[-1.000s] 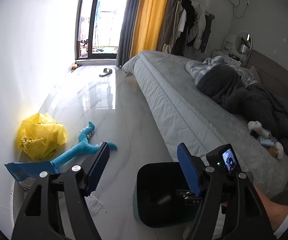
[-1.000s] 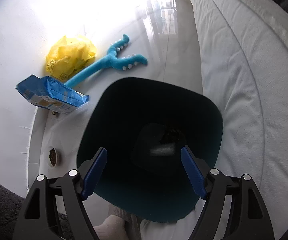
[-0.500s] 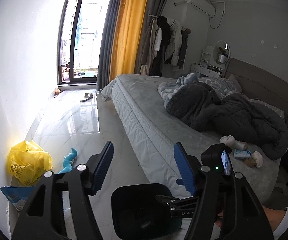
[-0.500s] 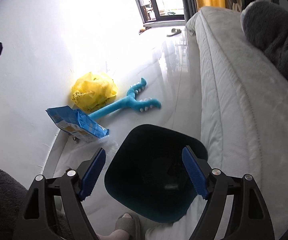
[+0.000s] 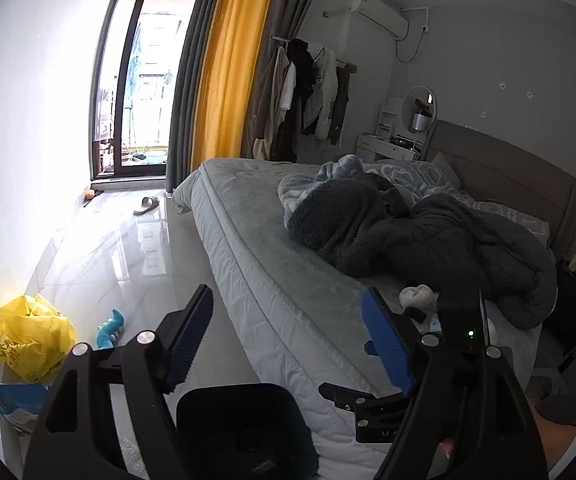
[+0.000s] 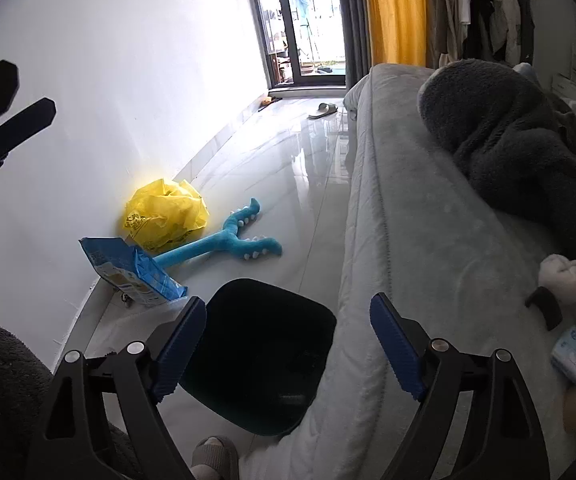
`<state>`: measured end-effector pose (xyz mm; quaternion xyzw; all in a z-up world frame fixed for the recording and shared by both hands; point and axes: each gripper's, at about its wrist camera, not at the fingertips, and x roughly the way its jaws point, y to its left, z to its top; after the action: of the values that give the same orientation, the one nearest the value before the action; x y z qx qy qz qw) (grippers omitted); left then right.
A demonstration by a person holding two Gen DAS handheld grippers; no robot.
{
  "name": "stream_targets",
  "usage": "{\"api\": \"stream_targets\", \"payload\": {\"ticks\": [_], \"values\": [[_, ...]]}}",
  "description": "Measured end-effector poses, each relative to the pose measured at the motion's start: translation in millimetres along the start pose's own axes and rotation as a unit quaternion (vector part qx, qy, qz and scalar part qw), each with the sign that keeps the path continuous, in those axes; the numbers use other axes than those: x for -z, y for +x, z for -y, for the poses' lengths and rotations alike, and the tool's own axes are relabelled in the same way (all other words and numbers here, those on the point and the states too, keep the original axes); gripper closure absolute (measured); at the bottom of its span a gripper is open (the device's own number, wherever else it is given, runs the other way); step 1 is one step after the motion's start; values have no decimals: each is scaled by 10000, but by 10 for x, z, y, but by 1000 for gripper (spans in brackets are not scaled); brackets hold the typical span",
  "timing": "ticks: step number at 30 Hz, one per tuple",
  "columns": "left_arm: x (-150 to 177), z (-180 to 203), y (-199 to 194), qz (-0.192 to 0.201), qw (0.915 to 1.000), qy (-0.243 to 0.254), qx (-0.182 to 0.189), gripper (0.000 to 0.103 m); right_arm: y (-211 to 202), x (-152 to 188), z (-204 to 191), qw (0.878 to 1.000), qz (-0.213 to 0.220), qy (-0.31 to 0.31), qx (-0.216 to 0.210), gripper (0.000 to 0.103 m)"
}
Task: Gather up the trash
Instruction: 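Move both tools back over the bed toward the remaining trash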
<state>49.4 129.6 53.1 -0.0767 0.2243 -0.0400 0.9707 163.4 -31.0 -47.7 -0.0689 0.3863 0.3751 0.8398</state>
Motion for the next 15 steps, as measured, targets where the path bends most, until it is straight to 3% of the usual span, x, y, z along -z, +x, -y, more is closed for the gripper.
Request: {"api": "stream_targets", "payload": {"ticks": [9, 15], "values": [[1, 283, 223, -126, 9996, -12, 243, 10, -403, 120, 490, 9987, 218, 170, 438, 15], [-15, 550, 412, -227, 9989, 77, 398, 7, -614, 283, 865, 9963, 363, 428, 656, 13]]}}
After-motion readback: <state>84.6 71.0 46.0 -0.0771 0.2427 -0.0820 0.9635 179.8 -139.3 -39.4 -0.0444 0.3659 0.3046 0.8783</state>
